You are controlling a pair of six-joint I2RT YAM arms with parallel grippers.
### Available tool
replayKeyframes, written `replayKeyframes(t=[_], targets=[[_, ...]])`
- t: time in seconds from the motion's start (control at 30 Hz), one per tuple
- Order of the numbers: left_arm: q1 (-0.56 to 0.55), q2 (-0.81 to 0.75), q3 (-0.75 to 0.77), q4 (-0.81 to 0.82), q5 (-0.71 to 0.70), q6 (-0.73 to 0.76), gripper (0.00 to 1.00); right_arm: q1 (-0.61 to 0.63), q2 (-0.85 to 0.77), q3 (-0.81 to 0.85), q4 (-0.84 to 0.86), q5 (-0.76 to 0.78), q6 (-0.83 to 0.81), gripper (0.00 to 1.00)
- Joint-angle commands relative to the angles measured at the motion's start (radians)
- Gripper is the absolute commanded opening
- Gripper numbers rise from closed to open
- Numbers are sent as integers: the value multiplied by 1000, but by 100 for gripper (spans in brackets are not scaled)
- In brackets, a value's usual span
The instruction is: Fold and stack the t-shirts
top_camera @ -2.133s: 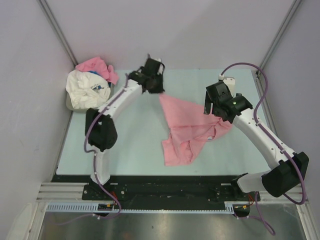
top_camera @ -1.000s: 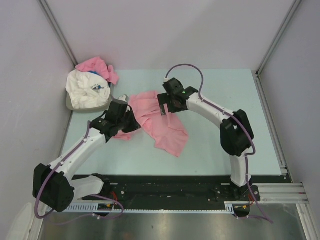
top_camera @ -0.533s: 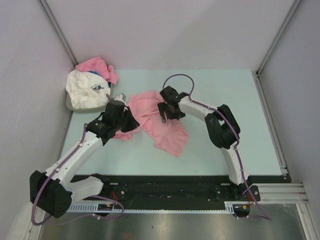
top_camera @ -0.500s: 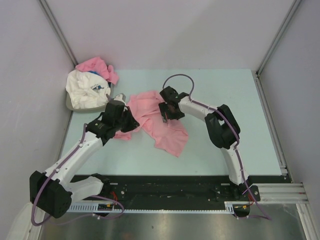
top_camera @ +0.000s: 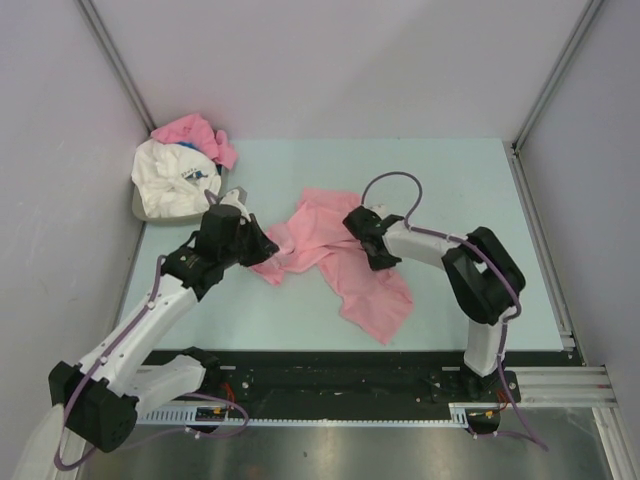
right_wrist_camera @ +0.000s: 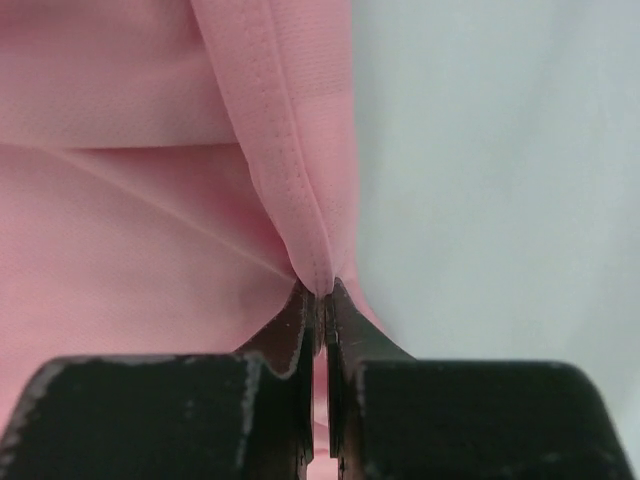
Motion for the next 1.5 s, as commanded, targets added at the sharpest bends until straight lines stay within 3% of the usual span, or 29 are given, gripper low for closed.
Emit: replayKeyframes(t=[0.0,0.13,0.23,0.27,0.3,0.33,0.37,0.43,0.5,0.67,0.8,1.07,1.2,1.3,1.47], targets=[[-11,-86,-36,-2,32,-41,0,37,-205,-154,-172,75,140,0],[-17,-147,-69,7,65,-67,0,138,-415,-247,-219,3,238,0],[-23,-170,-76,-1,78,-71,0,230,-476,-255,-296,24,319,0],[-23,-178,-79,-8,78,-72,1,241,-518,-254,-308,24,329,5],[-25,-184,-81,-11,96,-75,0,250,-539,-246,-314,30,344,23],[-25,-201,-81,-13,104,-77,0,256,-556,-235,-322,47,345,78],[-26,-213,-81,-14,104,-83,0,255,-593,-220,-336,69,347,100],[-28,-224,-67,-14,98,-81,0,233,-607,-185,-322,115,303,100],[-28,-213,-40,-31,75,-63,0,128,-590,-160,-249,90,248,100],[-28,-141,-20,-2,46,-41,0,-167,-454,-139,65,-123,102,100],[-20,-52,20,39,38,-25,0,-277,-233,-3,187,-279,88,100],[20,129,91,114,53,-9,0,-284,189,537,111,-298,8,93],[40,178,105,128,61,-11,0,-285,315,724,46,-293,-20,83],[56,192,105,128,61,-3,0,-284,379,795,-18,-273,-43,78],[76,198,103,133,64,2,0,-290,407,777,-9,-233,-75,75]])
